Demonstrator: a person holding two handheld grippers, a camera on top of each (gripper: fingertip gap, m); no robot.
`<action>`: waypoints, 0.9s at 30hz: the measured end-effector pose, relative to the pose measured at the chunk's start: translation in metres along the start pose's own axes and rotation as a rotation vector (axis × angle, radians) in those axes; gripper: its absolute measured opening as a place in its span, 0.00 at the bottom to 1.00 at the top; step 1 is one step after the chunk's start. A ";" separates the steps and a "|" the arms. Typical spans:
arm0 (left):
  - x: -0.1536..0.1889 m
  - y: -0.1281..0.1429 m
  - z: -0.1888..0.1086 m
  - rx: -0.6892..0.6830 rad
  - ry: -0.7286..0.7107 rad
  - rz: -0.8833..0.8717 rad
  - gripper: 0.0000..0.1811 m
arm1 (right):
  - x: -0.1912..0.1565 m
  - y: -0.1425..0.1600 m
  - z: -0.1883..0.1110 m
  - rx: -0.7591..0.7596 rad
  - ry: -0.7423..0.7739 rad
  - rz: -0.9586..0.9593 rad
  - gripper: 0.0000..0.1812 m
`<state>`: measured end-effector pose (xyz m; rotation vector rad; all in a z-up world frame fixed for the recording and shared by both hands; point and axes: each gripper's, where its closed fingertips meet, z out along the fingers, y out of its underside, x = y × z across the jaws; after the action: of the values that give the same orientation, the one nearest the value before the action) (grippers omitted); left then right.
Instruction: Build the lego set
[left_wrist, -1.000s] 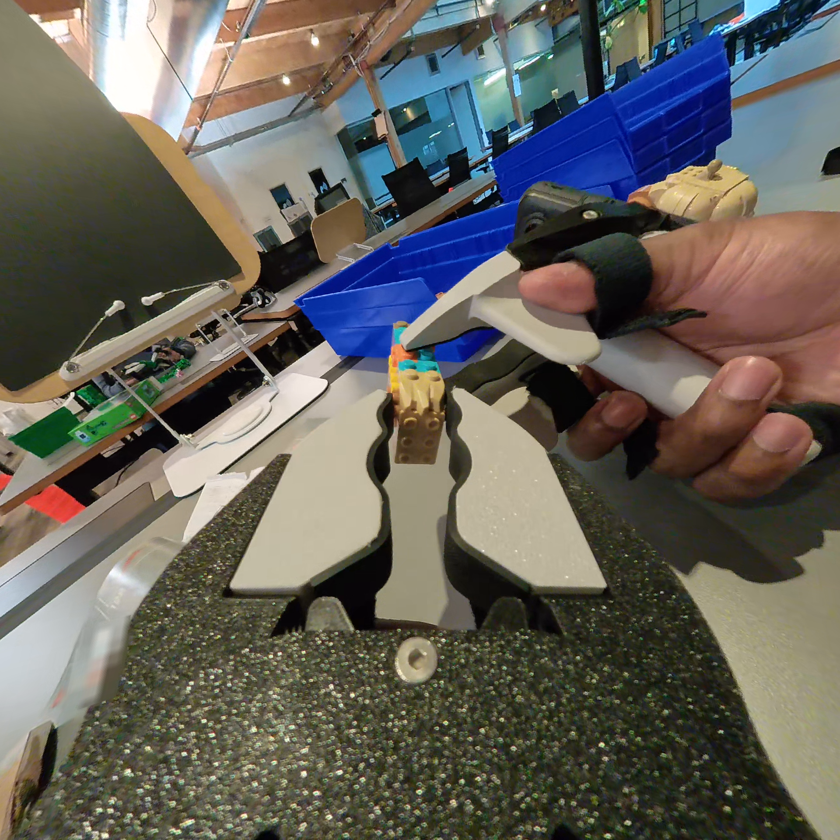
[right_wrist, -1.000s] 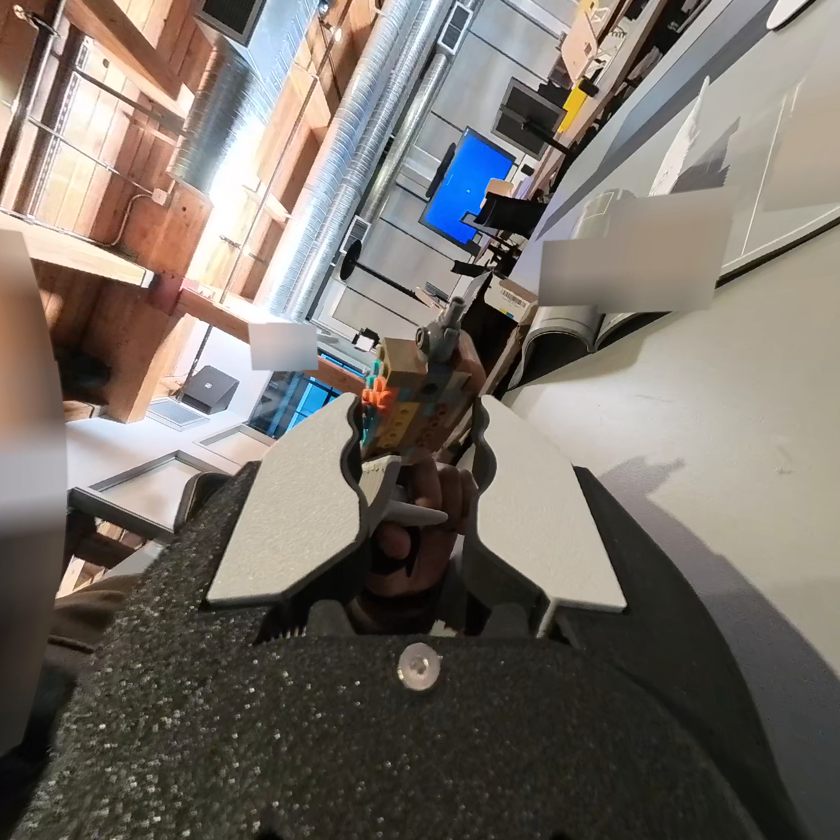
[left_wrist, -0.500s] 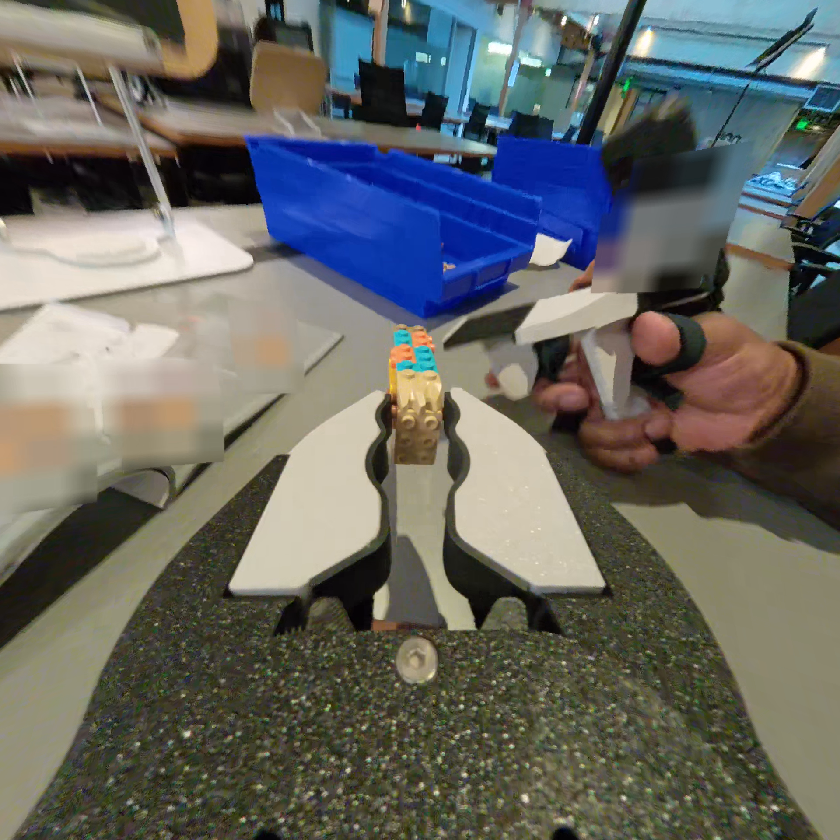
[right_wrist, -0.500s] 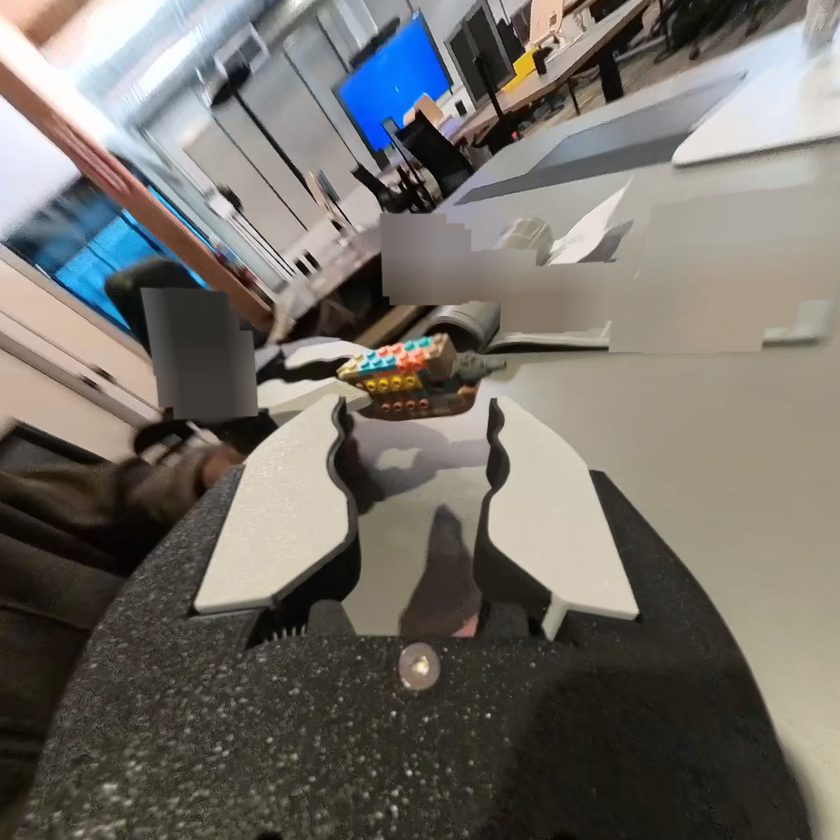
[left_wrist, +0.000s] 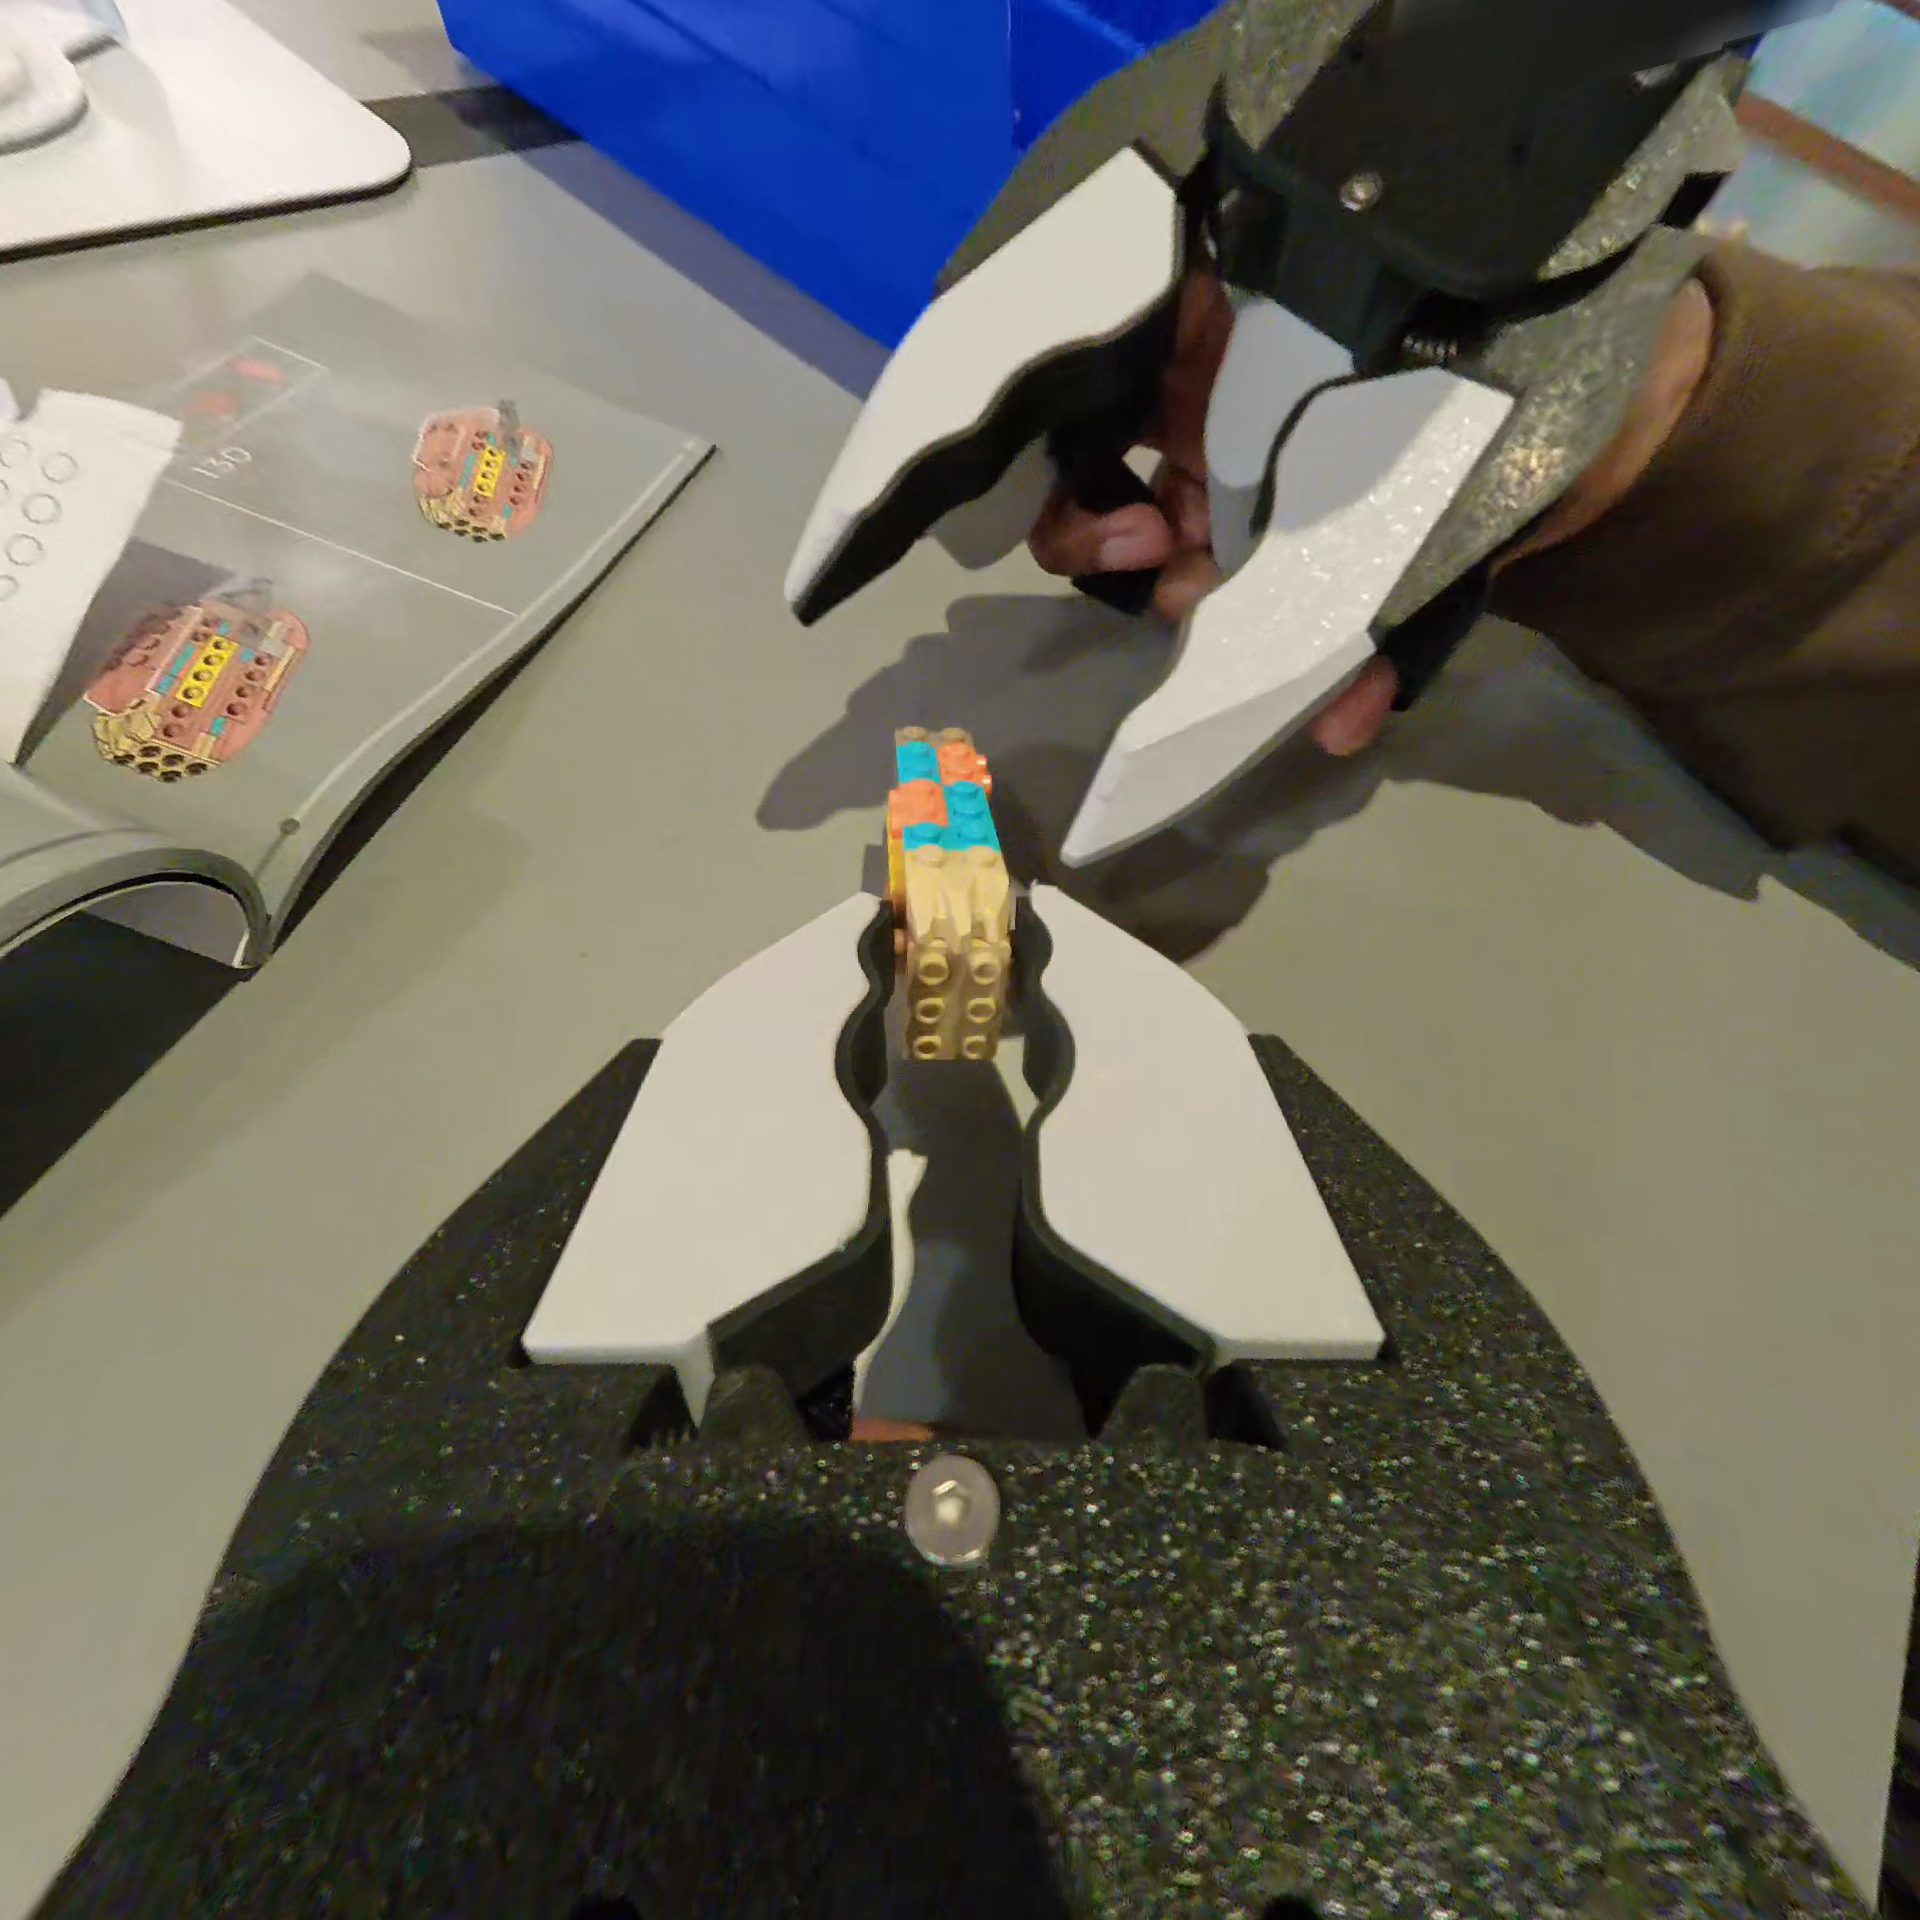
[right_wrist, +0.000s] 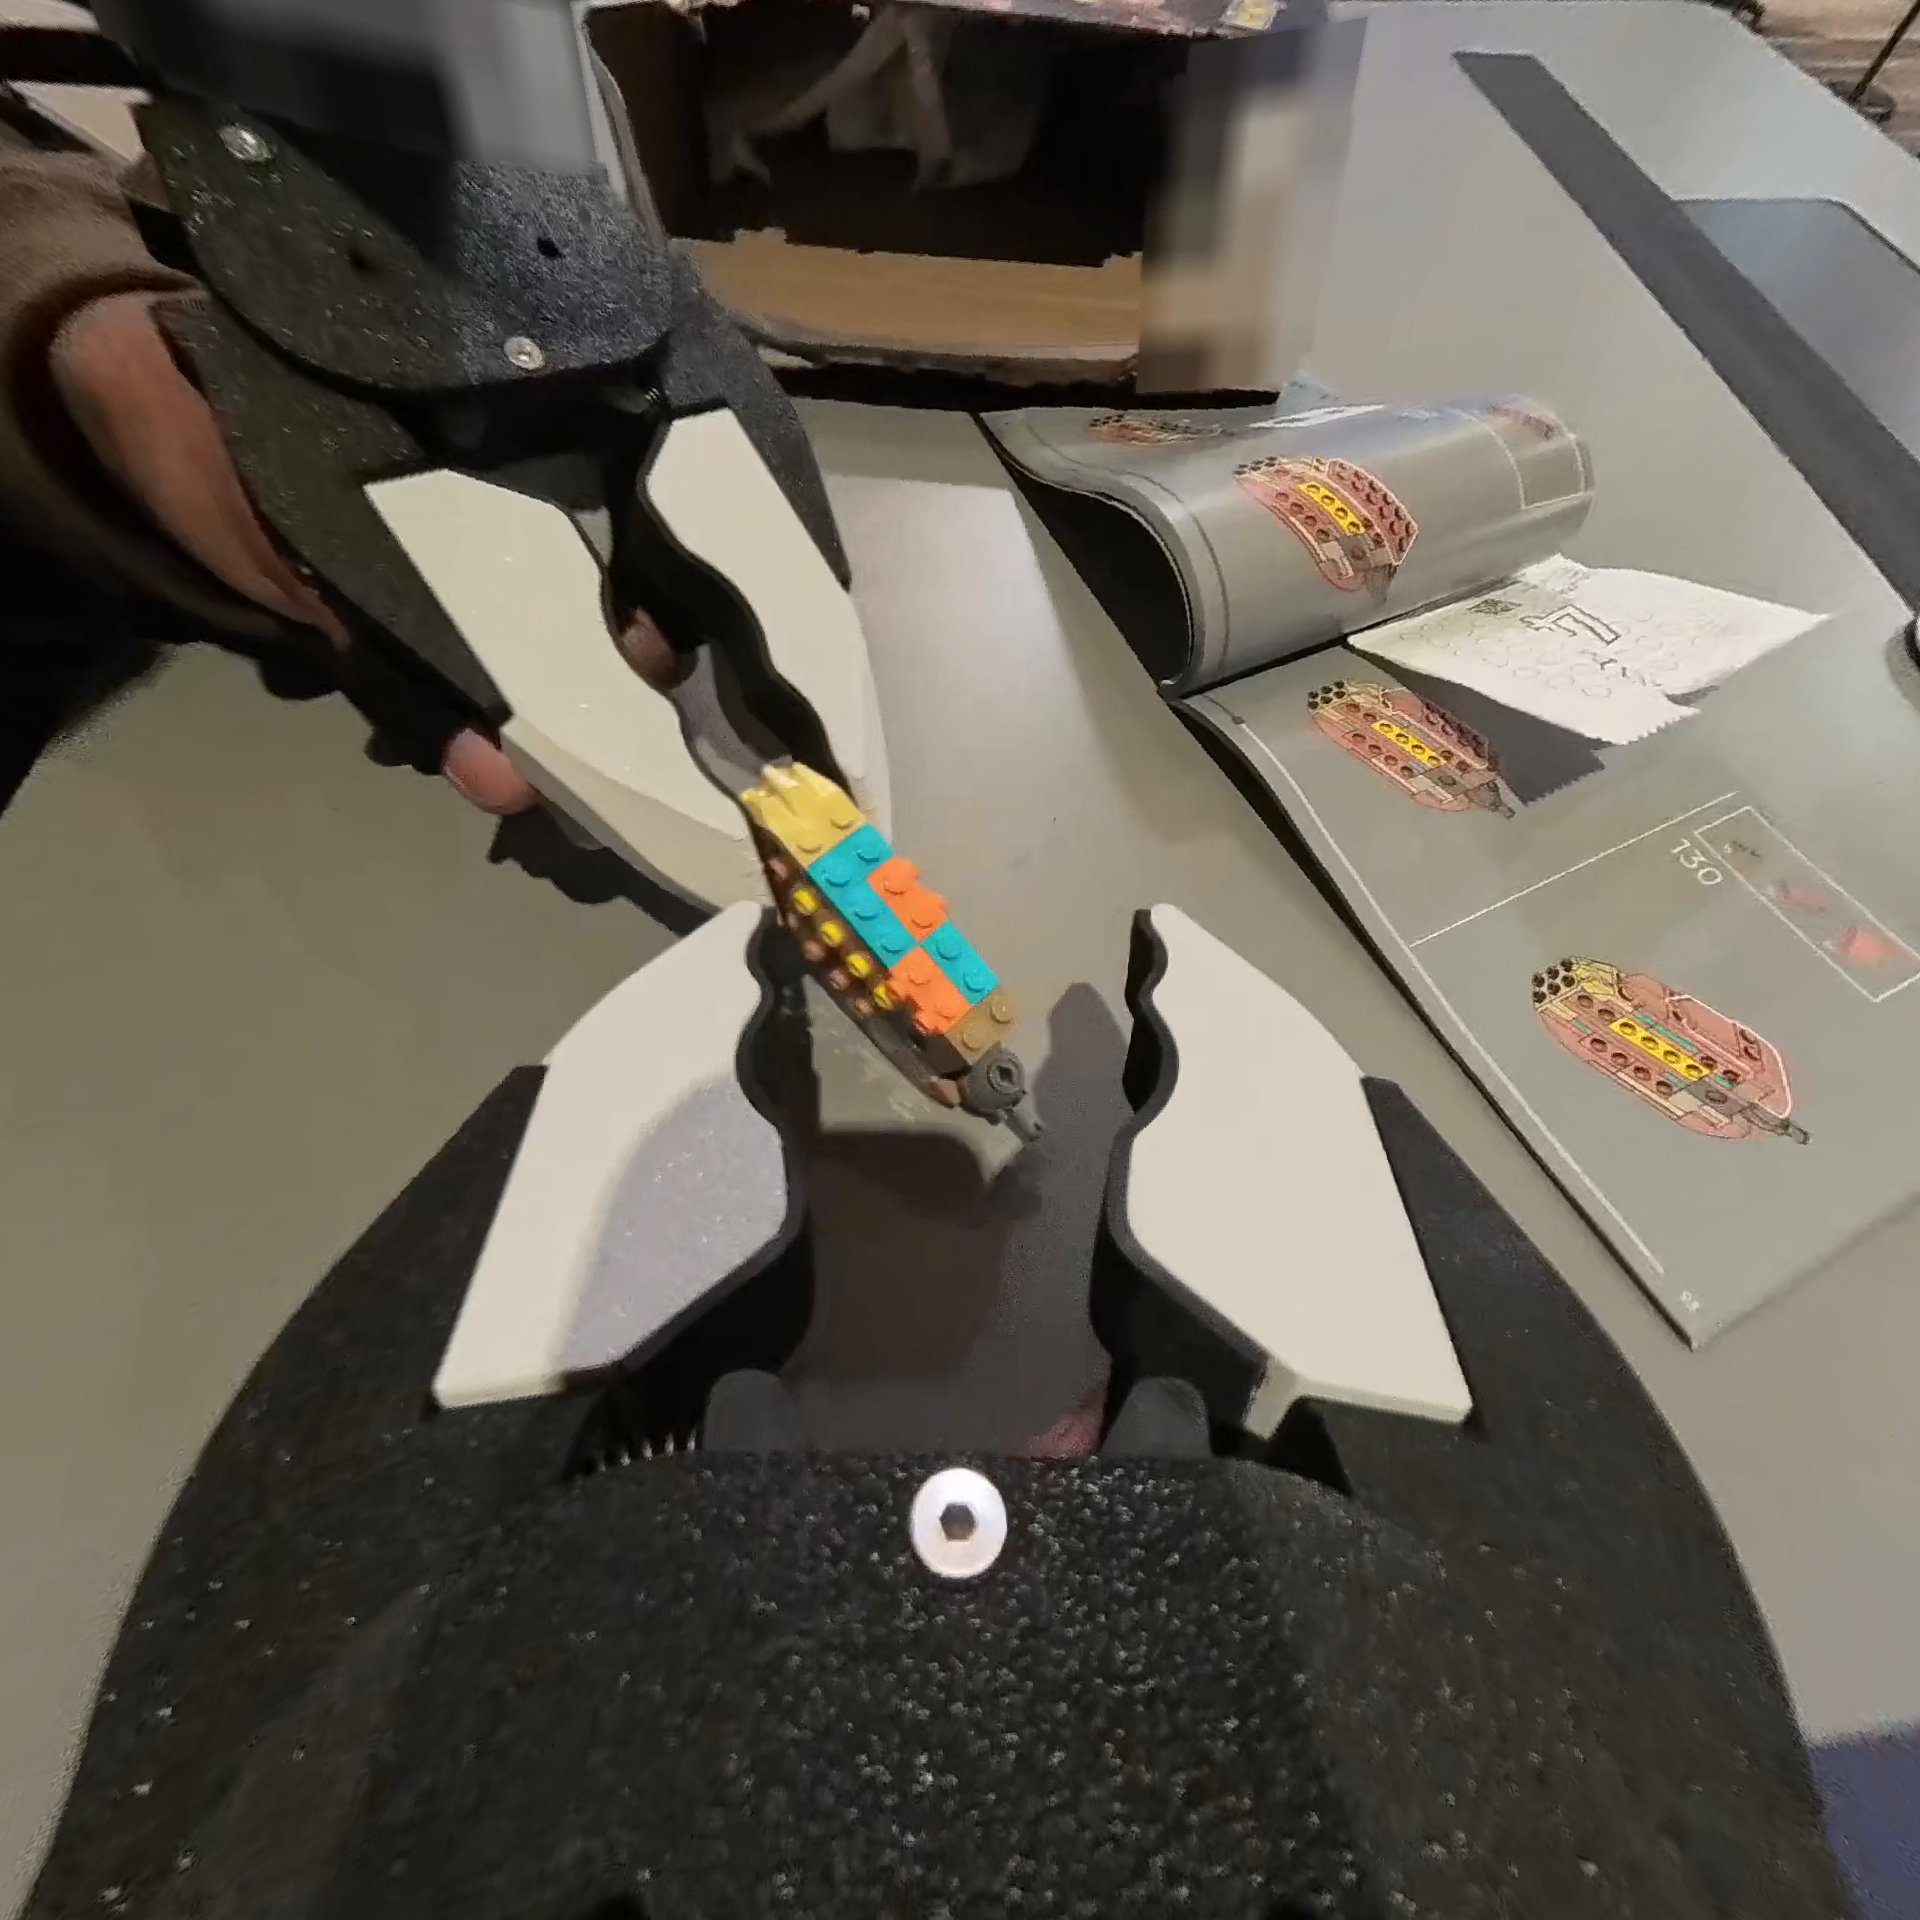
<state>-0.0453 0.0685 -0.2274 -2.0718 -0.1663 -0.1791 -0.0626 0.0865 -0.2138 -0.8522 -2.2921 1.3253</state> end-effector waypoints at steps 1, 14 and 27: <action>0.000 0.002 0.000 -0.013 -0.001 0.006 0.12 | 0.001 0.002 0.002 -0.006 -0.008 0.000 0.35; 0.002 0.021 0.005 -0.153 -0.002 0.062 0.12 | 0.003 0.017 0.009 -0.077 -0.012 0.004 0.33; 0.004 0.026 0.009 -0.191 -0.001 0.101 0.21 | 0.003 0.017 0.007 -0.062 -0.001 0.014 0.34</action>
<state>-0.0355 0.0638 -0.2526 -2.2647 -0.0468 -0.1362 -0.0632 0.0907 -0.2322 -0.8885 -2.3429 1.2670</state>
